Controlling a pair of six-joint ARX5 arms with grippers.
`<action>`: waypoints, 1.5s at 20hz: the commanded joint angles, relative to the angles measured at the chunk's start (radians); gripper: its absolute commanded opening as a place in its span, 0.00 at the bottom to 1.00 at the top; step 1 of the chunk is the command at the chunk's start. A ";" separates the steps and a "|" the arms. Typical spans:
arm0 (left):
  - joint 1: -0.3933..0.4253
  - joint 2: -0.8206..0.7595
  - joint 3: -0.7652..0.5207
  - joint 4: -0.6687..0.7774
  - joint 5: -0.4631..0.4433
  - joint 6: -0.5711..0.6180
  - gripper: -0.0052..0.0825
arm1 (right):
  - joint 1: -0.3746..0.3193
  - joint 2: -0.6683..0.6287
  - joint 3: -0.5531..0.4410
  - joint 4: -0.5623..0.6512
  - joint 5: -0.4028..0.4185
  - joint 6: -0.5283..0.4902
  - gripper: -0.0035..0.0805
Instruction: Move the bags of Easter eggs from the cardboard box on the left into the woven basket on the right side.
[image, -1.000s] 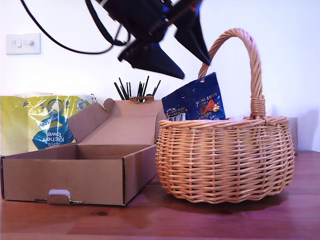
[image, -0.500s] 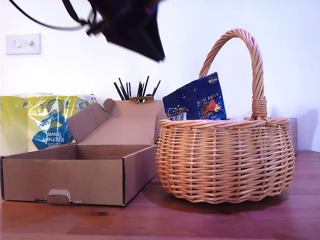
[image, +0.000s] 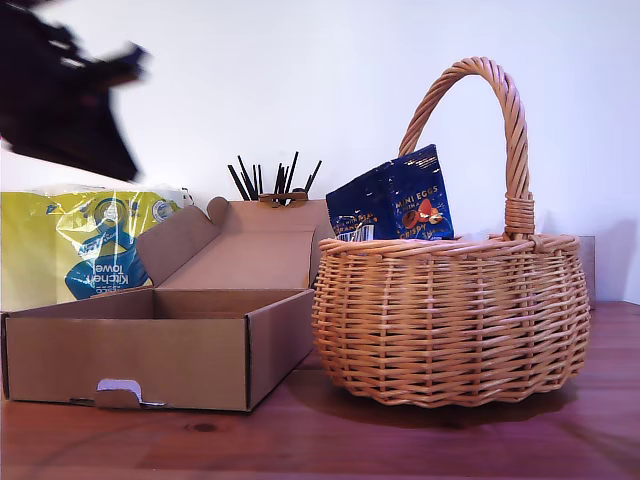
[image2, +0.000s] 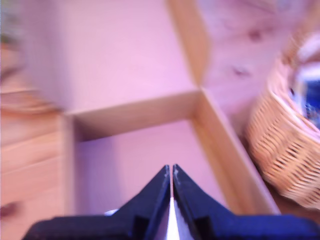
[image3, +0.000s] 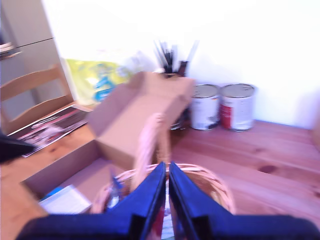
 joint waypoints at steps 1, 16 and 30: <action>0.057 -0.076 -0.039 0.021 0.042 0.012 0.04 | -0.020 -0.010 -0.053 0.037 0.014 0.010 0.03; 0.420 -0.593 -0.266 -0.026 0.288 -0.016 0.04 | -0.117 -0.333 -0.294 0.040 0.184 0.175 0.03; 0.421 -0.667 -0.270 -0.111 0.299 -0.031 0.04 | -0.113 -0.360 -0.286 -0.069 0.183 0.158 0.03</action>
